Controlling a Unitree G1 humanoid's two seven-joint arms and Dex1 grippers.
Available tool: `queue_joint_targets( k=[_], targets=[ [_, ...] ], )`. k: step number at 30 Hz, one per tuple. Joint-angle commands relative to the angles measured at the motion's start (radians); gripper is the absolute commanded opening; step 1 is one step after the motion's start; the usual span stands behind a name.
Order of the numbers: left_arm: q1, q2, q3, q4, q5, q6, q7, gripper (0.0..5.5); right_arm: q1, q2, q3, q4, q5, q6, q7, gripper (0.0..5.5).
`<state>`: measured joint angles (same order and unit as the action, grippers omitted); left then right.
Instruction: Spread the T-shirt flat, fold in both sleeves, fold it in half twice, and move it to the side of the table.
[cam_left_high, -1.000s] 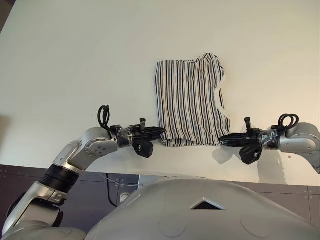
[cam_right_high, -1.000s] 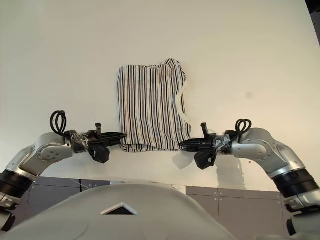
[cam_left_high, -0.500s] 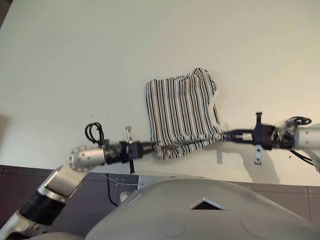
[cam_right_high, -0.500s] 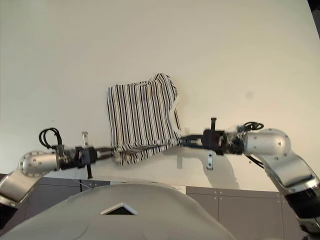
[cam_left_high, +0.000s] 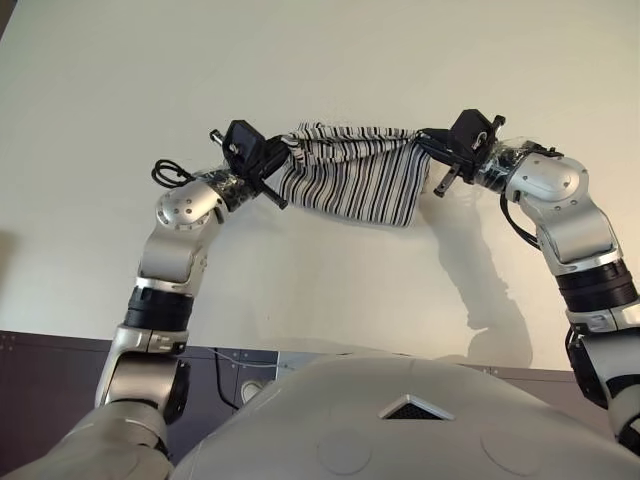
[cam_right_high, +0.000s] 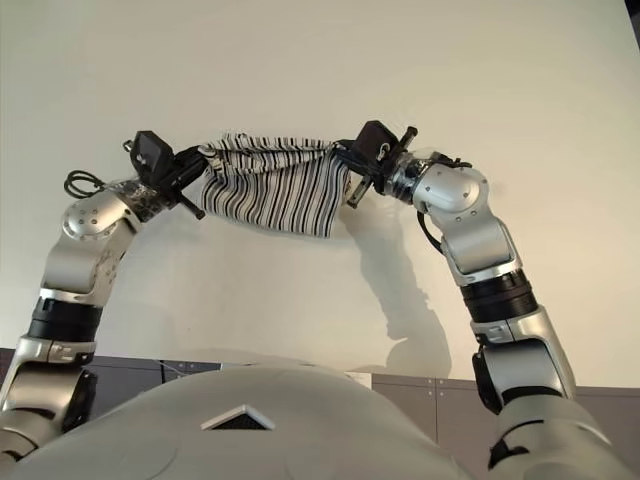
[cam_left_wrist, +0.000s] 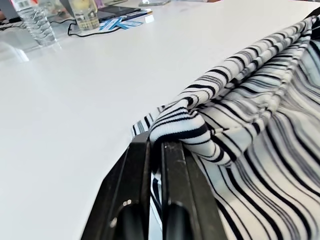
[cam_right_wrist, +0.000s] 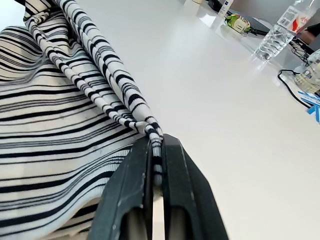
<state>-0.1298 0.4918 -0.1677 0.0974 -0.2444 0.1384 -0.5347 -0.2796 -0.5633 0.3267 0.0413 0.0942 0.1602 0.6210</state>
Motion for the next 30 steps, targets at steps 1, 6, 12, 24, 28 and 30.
queue_joint_targets(
  k=[1,6,12,24,28,30],
  targets=[
    [-0.088,-0.048,-0.013,0.16,0.059,-0.054,-0.026,0.1,-0.054,0.03,0.011,0.076,-0.079,-0.01,-0.011,0.1],
    [-0.212,-0.122,0.032,0.371,0.089,-0.157,-0.007,1.13,-0.089,0.092,0.013,0.143,-0.164,-0.042,-0.058,0.97],
    [-0.291,-0.183,0.102,0.524,0.074,-0.179,0.026,1.17,-0.125,0.18,-0.036,0.167,-0.152,-0.07,-0.108,1.99],
    [-0.274,-0.201,0.264,0.629,0.107,-0.075,0.33,1.17,-0.119,0.422,0.095,0.218,-0.023,0.082,0.048,2.05],
    [-0.18,-0.243,0.312,0.49,0.068,-0.018,0.372,1.17,-0.271,0.526,-0.059,0.482,0.005,0.136,-0.133,2.05],
    [-0.142,-0.271,0.316,0.446,0.065,0.002,0.393,1.17,-0.332,0.544,-0.125,0.598,0.017,0.101,-0.185,2.05]
  ],
)
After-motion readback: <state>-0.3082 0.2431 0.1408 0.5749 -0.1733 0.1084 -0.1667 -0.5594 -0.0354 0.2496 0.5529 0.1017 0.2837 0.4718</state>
